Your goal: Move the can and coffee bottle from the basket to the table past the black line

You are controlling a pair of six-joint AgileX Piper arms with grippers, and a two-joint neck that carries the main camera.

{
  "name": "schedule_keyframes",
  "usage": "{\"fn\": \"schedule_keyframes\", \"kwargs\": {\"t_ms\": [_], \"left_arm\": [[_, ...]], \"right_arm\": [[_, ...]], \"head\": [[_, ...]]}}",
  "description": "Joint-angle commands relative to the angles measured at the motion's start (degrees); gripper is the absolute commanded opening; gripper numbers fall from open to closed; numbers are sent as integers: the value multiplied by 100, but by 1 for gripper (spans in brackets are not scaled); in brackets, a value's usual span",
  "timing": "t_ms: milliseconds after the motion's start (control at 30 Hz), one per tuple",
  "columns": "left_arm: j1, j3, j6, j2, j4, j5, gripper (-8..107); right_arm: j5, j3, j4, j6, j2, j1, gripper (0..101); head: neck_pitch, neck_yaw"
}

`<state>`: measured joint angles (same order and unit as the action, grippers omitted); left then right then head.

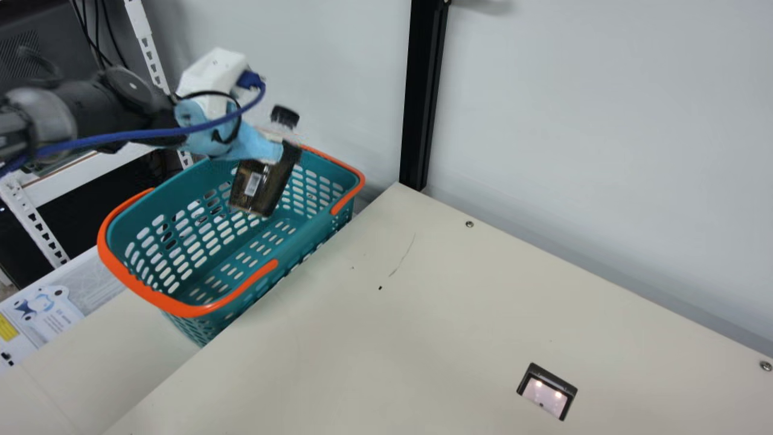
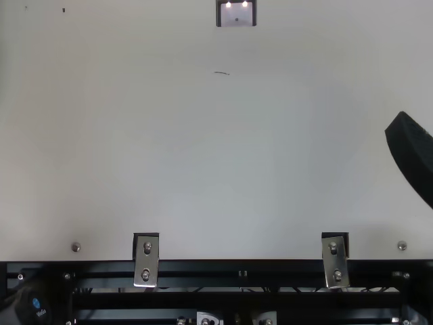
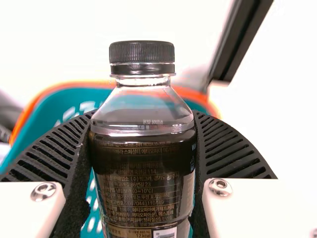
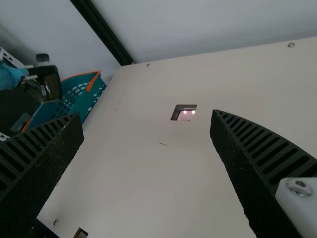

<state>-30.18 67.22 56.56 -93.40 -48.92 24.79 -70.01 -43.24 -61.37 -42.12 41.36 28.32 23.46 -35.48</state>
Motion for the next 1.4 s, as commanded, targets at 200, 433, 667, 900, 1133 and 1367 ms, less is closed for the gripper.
{"fn": "schedule_keyframes", "kwargs": {"t_ms": [200, 433, 667, 900, 1133, 1367], "left_arm": [[370, -388, -101, 1155, -1221, -305, 10], [1009, -798, -875, 1798, -1244, -589, 10], [1674, -1081, -2139, 2302, -858, -513, 10], [2282, -1181, -3440, 2714, -340, -305, 10], [2773, -1221, -4604, 3062, 169, -93, 10], [3124, -1272, -5643, 3527, 587, 151, 10]], "right_arm": [[0, 0, 0, 0, 0, 0, 101], [0, 0, 0, 0, 0, 0, 101], [0, 0, 0, 0, 0, 0, 101], [0, 0, 0, 0, 0, 0, 101], [0, 0, 0, 0, 0, 0, 101], [0, 0, 0, 0, 0, 0, 101]], "head": [[122, -112], [122, -112], [122, -112], [122, -112], [122, -112], [79, -63]]}}
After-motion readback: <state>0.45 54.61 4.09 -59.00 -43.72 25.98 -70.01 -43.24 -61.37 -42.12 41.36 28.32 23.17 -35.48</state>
